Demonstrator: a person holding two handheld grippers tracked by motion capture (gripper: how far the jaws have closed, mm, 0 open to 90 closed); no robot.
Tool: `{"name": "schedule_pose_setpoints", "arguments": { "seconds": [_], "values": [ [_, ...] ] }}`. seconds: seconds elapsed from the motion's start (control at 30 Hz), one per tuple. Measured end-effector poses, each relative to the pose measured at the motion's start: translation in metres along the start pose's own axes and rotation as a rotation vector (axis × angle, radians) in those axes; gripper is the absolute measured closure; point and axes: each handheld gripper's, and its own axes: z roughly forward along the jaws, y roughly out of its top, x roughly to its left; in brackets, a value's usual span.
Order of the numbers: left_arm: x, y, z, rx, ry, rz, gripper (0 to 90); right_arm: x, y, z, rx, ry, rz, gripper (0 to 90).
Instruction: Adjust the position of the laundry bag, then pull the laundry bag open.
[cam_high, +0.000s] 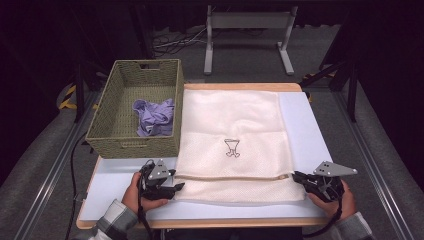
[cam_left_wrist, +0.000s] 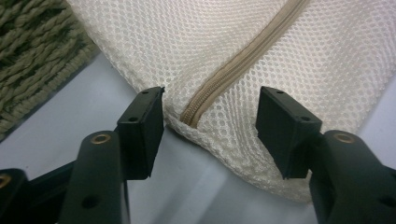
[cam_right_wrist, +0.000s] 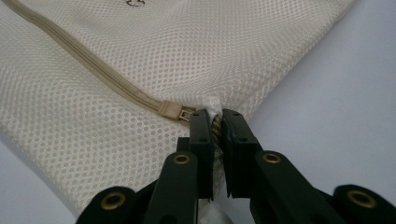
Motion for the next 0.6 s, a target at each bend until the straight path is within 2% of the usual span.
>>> {"name": "schedule_pose_setpoints", "arguments": {
  "seconds": [0.13,0.3,0.37,0.6],
  "values": [
    [-0.001,0.000,-0.003,-0.009,0.007,0.012,32.7,0.000,0.002,-0.004,-0.022,0.001,-0.004,83.9],
    [-0.003,0.002,-0.011,-0.055,0.023,0.013,19.4,0.001,0.004,-0.004,-0.030,0.002,-0.012,83.9],
    [-0.002,0.003,-0.012,-0.071,0.022,0.014,18.2,0.001,0.006,-0.004,-0.033,0.002,-0.015,83.9],
    [-0.004,0.003,-0.011,-0.067,0.019,0.028,14.8,0.000,0.008,-0.004,-0.038,-0.003,-0.021,83.9]
  ]
}}
